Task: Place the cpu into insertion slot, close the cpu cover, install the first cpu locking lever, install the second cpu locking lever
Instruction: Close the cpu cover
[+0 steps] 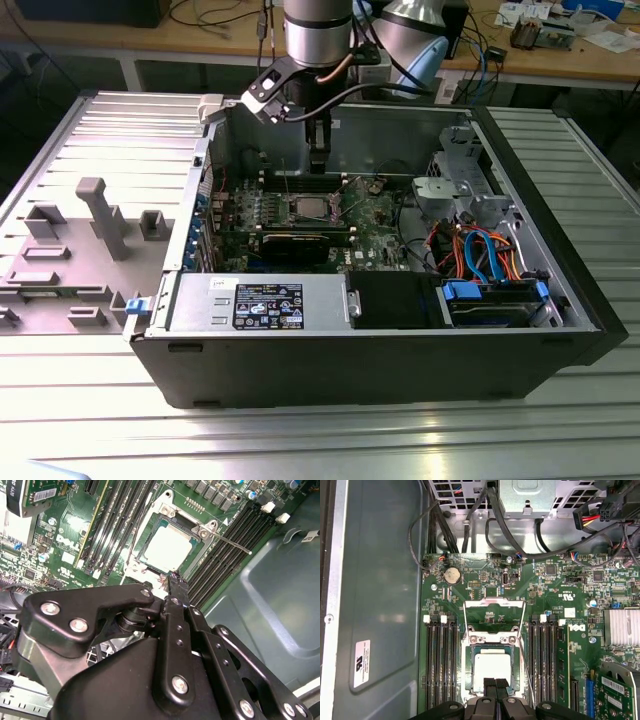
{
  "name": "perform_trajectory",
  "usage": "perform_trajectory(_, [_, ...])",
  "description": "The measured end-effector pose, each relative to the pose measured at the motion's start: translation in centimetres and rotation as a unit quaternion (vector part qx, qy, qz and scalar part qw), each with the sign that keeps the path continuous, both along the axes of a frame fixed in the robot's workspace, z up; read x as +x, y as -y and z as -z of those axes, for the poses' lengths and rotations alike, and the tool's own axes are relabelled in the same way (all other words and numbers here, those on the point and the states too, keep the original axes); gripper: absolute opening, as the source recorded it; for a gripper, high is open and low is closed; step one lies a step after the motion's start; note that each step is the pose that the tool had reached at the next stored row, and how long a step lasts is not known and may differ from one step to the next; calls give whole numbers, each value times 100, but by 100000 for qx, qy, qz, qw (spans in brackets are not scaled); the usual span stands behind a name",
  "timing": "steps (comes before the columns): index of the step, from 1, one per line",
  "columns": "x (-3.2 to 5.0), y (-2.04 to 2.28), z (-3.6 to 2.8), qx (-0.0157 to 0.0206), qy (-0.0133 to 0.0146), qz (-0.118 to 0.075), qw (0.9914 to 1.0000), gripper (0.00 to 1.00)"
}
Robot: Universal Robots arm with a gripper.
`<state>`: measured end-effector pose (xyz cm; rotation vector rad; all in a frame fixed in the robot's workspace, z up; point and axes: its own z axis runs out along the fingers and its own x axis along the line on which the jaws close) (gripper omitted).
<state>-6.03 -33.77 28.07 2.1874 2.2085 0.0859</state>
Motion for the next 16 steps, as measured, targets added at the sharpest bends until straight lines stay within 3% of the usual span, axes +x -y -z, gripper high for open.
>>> perform_trajectory(5, [10,0,0,-6,-145,10,100000,11])
perform_trajectory(16, [12,0,0,-117,-154,21,100000,11])
